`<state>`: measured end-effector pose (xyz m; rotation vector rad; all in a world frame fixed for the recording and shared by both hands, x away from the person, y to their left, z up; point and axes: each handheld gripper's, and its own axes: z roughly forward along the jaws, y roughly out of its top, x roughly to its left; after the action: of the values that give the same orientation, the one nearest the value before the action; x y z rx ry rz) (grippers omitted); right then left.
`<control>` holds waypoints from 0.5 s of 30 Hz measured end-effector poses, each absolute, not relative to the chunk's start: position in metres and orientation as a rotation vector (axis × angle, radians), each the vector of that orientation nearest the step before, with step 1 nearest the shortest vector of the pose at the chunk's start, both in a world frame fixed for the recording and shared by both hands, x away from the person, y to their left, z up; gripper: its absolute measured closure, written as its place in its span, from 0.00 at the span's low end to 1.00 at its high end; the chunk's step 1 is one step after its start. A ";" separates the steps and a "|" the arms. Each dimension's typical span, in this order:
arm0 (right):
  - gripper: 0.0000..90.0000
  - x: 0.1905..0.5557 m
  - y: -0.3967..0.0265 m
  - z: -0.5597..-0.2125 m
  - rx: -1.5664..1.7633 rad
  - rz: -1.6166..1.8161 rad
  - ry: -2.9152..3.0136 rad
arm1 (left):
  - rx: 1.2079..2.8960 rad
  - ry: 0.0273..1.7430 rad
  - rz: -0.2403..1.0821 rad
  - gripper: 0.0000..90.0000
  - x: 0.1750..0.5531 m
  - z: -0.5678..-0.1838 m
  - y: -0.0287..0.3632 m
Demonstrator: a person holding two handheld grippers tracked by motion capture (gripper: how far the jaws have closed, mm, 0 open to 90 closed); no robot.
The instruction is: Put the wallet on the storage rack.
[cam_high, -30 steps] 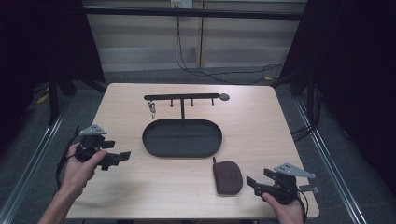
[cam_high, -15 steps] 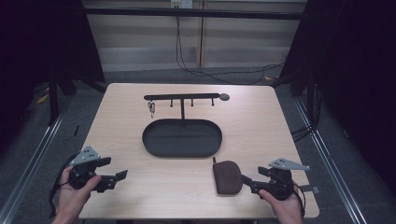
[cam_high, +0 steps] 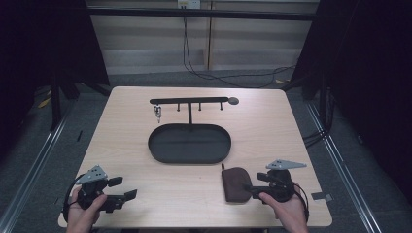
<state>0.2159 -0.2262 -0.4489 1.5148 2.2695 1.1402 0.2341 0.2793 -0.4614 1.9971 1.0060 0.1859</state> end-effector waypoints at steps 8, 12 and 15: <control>0.37 0.241 -0.210 -0.445 1.492 0.994 2.360 | 2.032 0.966 0.173 0.21 0.233 -0.464 0.275; 0.34 0.252 -0.211 -0.442 1.561 0.908 2.420 | 2.048 0.960 0.145 0.21 0.234 -0.466 0.272; 0.31 0.260 -0.211 -0.440 1.583 0.830 2.455 | 2.059 0.953 0.144 0.21 0.235 -0.466 0.271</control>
<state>0.2597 -0.2113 -0.4401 1.5828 2.4552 0.8300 0.2346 0.2707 -0.4664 2.0590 0.9532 0.1443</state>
